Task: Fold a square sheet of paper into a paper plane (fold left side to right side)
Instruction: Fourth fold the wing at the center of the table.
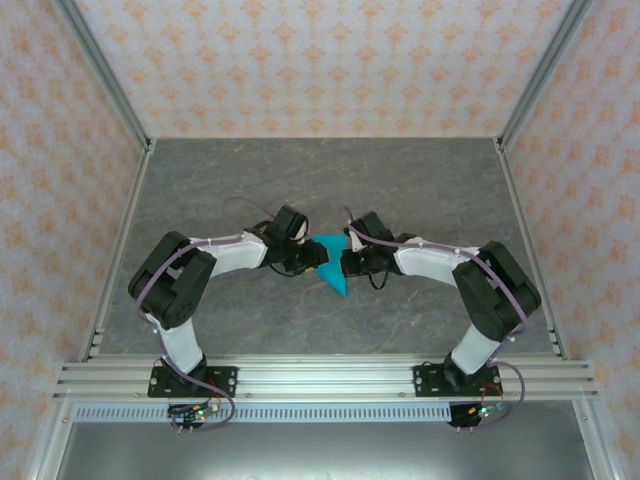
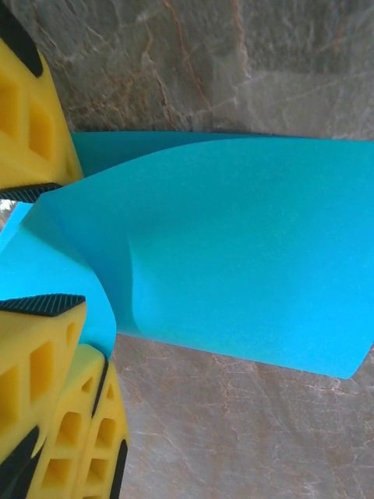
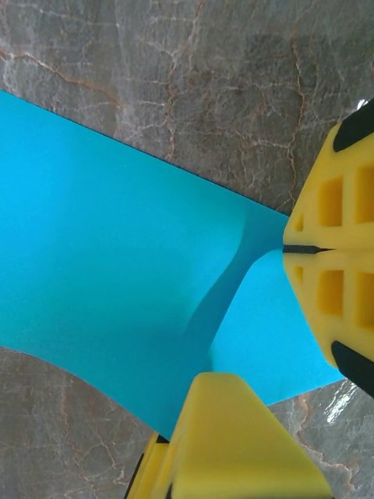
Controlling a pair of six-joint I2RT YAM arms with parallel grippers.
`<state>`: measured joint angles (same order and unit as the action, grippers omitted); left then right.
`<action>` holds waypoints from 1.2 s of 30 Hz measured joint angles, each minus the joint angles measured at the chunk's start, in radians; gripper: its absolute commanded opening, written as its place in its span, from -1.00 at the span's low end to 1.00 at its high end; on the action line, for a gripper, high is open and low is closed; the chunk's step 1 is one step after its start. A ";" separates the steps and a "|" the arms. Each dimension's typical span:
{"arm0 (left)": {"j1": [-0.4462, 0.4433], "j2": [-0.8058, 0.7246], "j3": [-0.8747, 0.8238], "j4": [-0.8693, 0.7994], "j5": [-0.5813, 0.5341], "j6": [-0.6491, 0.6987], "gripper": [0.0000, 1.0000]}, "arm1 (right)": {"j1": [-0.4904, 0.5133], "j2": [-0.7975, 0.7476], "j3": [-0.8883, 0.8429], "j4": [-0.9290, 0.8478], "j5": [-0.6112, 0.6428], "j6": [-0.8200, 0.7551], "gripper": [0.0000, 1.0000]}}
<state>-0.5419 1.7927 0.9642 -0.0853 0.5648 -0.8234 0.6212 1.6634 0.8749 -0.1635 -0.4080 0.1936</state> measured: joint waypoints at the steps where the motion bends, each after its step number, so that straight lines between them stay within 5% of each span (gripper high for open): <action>1: -0.002 0.002 0.002 0.001 0.000 -0.003 -0.42 | 0.000 0.000 -0.001 0.000 0.002 0.000 -0.75; 5: -0.002 0.002 0.004 0.002 0.000 -0.008 -0.42 | 0.000 -0.038 -0.021 -0.001 0.042 -0.004 -0.24; 8: -0.002 0.002 0.004 0.002 0.000 -0.010 -0.41 | 0.000 -0.132 -0.055 -0.007 0.087 -0.004 -0.09; 12: -0.002 0.002 0.005 0.002 0.000 -0.015 -0.37 | 0.024 -0.281 -0.097 -0.007 0.158 0.000 -0.07; 17: -0.002 0.002 0.015 0.001 0.000 -0.018 -0.35 | 0.188 -0.333 -0.137 0.004 0.266 0.008 -0.08; 24: -0.002 0.002 0.044 0.001 0.000 -0.018 -0.34 | 0.333 -0.228 -0.164 0.047 0.384 0.019 -0.08; 36: -0.002 0.002 0.061 -0.007 -0.001 -0.040 -0.35 | 0.343 -0.080 -0.103 0.078 0.449 0.035 -0.23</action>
<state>-0.5438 1.7943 1.0252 -0.0921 0.5636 -0.8639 0.9646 1.5833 0.7715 -0.0856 0.0410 0.2283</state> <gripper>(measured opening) 0.327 0.401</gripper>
